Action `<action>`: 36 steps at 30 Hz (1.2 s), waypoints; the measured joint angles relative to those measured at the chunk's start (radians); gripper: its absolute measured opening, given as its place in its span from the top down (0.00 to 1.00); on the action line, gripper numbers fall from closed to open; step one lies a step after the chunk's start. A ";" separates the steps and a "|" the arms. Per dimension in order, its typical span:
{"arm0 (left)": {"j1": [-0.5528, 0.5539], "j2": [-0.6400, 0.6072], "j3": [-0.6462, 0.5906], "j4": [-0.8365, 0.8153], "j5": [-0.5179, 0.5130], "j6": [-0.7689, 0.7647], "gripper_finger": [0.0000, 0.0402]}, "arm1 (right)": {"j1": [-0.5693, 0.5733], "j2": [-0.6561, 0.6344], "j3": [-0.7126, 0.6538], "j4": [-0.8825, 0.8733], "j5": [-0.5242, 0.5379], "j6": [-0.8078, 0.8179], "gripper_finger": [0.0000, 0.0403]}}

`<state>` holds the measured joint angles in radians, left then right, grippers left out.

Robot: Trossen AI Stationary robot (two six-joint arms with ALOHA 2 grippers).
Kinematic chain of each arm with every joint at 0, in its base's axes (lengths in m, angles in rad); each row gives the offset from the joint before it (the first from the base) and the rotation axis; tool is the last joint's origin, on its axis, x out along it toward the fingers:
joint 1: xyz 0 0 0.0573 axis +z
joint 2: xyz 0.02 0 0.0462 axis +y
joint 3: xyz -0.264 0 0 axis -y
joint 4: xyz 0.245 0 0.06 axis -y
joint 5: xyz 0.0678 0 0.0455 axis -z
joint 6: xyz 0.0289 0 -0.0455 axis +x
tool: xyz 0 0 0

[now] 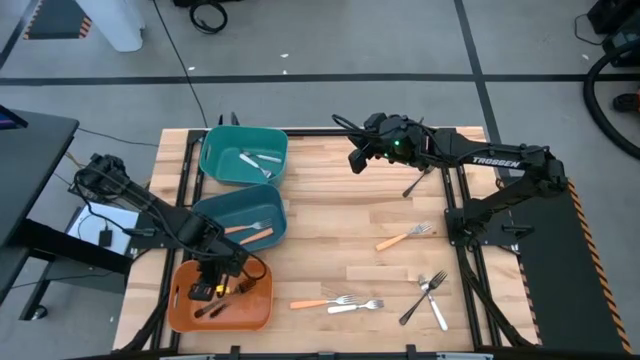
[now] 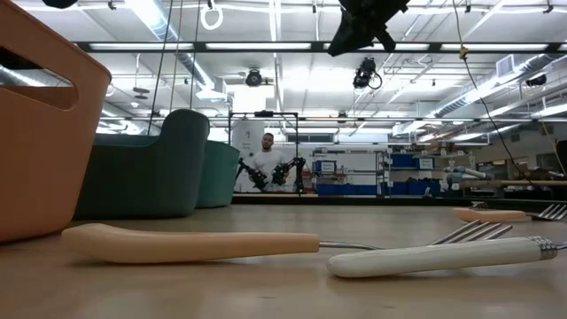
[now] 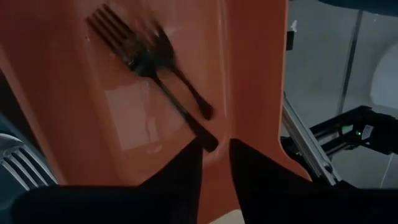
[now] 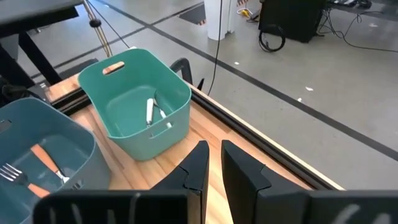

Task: Sort silverware by color (type)
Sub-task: Put the black fork into the orange bin, then put the white fork into the green bin

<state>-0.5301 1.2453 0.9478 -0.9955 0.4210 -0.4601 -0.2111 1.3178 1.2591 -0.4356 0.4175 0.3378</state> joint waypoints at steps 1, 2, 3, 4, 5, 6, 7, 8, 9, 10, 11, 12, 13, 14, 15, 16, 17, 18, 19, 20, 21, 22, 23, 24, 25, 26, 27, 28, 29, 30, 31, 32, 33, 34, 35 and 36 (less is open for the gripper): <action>0.000 0.000 0.000 0.000 0.000 0.000 0.77 | 0.000 0.000 0.000 -0.002 0.000 0.000 0.88; 0.000 0.000 0.000 0.000 0.000 0.000 0.77 | 0.000 0.000 0.000 -0.004 0.000 0.000 0.88; 0.000 0.000 0.000 0.000 0.000 0.000 0.76 | 0.000 0.000 0.000 -0.010 0.000 0.000 0.88; 0.000 0.000 0.000 0.000 0.000 -0.001 0.76 | 0.000 0.000 0.000 -0.015 0.000 0.000 0.88; 0.000 0.000 0.000 0.000 0.000 -0.004 0.76 | 0.000 0.000 0.000 -0.022 0.000 -0.004 0.88; 0.000 0.000 0.000 0.000 -0.001 -0.010 0.76 | 0.000 0.000 0.000 -0.029 0.000 -0.013 0.88; 0.000 0.000 0.000 0.000 -0.001 -0.022 0.76 | 0.000 0.000 0.000 -0.036 0.000 -0.026 0.88; 0.000 0.000 0.000 0.000 -0.001 -0.031 0.76 | 0.000 0.000 0.000 -0.043 -0.001 -0.038 0.88; 0.000 0.000 0.000 0.000 -0.001 -0.040 0.76 | 0.000 0.000 0.000 -0.051 -0.008 -0.047 0.88; 0.000 0.000 0.000 -0.001 -0.001 -0.055 0.76 | 0.000 0.000 0.000 -0.056 -0.025 -0.051 0.87; 0.001 0.000 0.000 -0.001 -0.001 -0.064 0.76 | 0.000 0.000 0.000 -0.059 -0.044 -0.051 0.87; 0.001 0.000 0.000 -0.001 -0.001 -0.080 0.76 | 0.000 0.000 0.000 -0.061 -0.065 -0.052 0.86; 0.001 0.000 0.000 -0.001 -0.001 -0.091 0.76 | 0.000 0.000 0.000 -0.064 -0.084 -0.053 0.85; 0.001 0.000 0.000 -0.001 -0.001 -0.109 0.76 | 0.000 0.000 0.000 -0.070 -0.106 -0.056 0.85; 0.001 0.000 0.000 0.000 -0.001 -0.126 0.76 | 0.000 0.000 0.000 -0.076 -0.129 -0.061 0.84; 0.001 0.000 0.000 0.000 -0.001 -0.143 0.76 | 0.000 0.000 0.000 -0.082 -0.156 -0.066 0.83; 0.001 0.000 0.000 0.001 -0.002 -0.164 0.76 | 0.002 0.000 0.000 -0.090 -0.186 -0.069 0.82; 0.001 0.000 0.000 0.001 -0.002 -0.185 0.76 | 0.004 0.000 0.000 -0.099 -0.216 -0.070 0.81; 0.001 0.000 0.000 0.001 -0.002 -0.203 0.76 | 0.007 0.000 0.000 -0.108 -0.243 -0.071 0.80; 0.001 0.000 0.000 0.001 -0.004 -0.220 0.76 | 0.012 0.000 0.000 -0.114 -0.265 -0.072 0.79; 0.001 0.000 0.000 0.001 -0.010 -0.242 0.76 | 0.018 0.000 0.000 -0.120 -0.285 -0.072 0.78; 0.001 0.000 0.000 0.001 -0.020 -0.266 0.76 | 0.024 0.000 0.000 -0.126 -0.300 -0.072 0.77; 0.001 0.000 0.000 0.003 -0.030 -0.293 0.76 | 0.032 0.000 0.000 -0.134 -0.318 -0.077 0.76; 0.001 0.000 0.000 0.006 -0.042 -0.321 0.76 | 0.040 0.000 0.000 -0.147 -0.336 -0.084 0.75; 0.001 0.000 0.000 0.015 -0.053 -0.347 0.76 | 0.049 0.000 0.000 -0.157 -0.351 -0.096 0.74; 0.001 0.000 0.000 0.027 -0.060 -0.368 0.76 | 0.057 0.000 0.000 -0.168 -0.368 -0.107 0.74; 0.001 0.000 0.000 0.039 -0.063 -0.386 0.76 | 0.065 0.000 0.000 -0.177 -0.384 -0.117 0.74; 0.001 0.000 0.000 0.052 -0.064 -0.403 0.76 | 0.071 0.003 0.000 -0.182 -0.396 -0.128 0.74; 0.001 0.000 0.000 0.070 -0.065 -0.426 0.76 | 0.077 0.005 0.000 -0.185 -0.405 -0.137 0.74; 0.001 0.000 0.000 0.087 -0.066 -0.447 0.76 | 0.080 0.006 0.000 -0.193 -0.410 -0.148 0.74; 0.001 0.000 0.000 0.107 -0.066 -0.465 0.76 | 0.082 0.006 0.000 -0.203 -0.412 -0.157 0.74; 0.001 0.000 0.000 0.131 -0.066 -0.483 0.76 | 0.084 0.006 0.000 -0.210 -0.412 -0.161 0.74; 0.004 0.000 0.000 0.158 -0.065 -0.503 0.76 | 0.085 0.006 0.000 -0.217 -0.412 -0.166 0.74; 0.009 0.000 0.000 0.186 -0.064 -0.524 0.76 | 0.084 0.006 0.000 -0.228 -0.412 -0.173 0.74; 0.016 0.000 0.000 0.213 -0.063 -0.542 0.76 | 0.083 0.006 0.000 -0.236 -0.412 -0.180 0.74; 0.025 0.000 0.000 0.238 -0.063 -0.560 0.76 | 0.080 0.006 0.000 -0.244 -0.411 -0.183 0.74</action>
<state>-0.5049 1.2453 0.9482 -0.7572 0.3580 -1.0205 -0.1312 1.3239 1.2587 -0.6793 0.0067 0.1550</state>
